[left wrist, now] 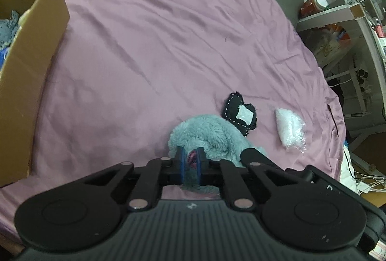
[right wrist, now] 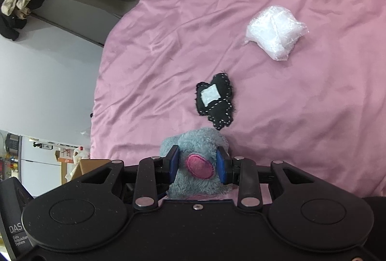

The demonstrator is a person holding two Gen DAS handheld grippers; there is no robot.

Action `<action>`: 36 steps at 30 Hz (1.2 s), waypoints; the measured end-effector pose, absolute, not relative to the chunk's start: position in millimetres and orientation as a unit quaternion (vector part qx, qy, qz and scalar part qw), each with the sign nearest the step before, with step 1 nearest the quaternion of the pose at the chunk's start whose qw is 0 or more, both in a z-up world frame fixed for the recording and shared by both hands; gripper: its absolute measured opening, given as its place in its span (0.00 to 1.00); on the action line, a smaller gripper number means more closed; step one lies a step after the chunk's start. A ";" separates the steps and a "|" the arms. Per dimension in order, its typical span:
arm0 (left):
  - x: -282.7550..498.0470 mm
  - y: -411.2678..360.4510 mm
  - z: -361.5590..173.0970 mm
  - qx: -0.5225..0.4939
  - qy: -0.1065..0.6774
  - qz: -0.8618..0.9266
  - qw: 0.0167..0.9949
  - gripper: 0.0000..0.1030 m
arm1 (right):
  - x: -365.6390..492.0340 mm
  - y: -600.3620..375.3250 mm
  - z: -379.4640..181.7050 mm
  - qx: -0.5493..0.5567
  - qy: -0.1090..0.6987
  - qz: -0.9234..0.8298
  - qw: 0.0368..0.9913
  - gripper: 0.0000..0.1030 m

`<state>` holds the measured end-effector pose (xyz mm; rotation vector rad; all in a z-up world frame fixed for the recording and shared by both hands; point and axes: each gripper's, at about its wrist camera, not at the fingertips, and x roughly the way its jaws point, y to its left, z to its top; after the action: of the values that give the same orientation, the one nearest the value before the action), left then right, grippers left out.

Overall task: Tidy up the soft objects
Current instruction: 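Lift the grey mouse with both grippers and carry it over the box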

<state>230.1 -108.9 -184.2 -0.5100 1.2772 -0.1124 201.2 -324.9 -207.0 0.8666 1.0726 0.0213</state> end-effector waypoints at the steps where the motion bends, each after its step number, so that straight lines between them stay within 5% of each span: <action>1: 229.1 -107.3 -181.4 -0.236 0.588 -0.054 0.772 0.08 | 200.7 -324.4 -205.1 0.398 0.494 0.013 0.773 0.31; 36: 200.2 23.0 -97.1 -0.273 0.497 -0.012 0.823 0.08 | 203.8 -200.5 -115.5 0.330 0.447 0.137 0.820 0.31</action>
<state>200.2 23.0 -97.1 -0.5811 1.0578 -0.0252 203.8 -200.5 -115.5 0.7018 0.9528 0.2916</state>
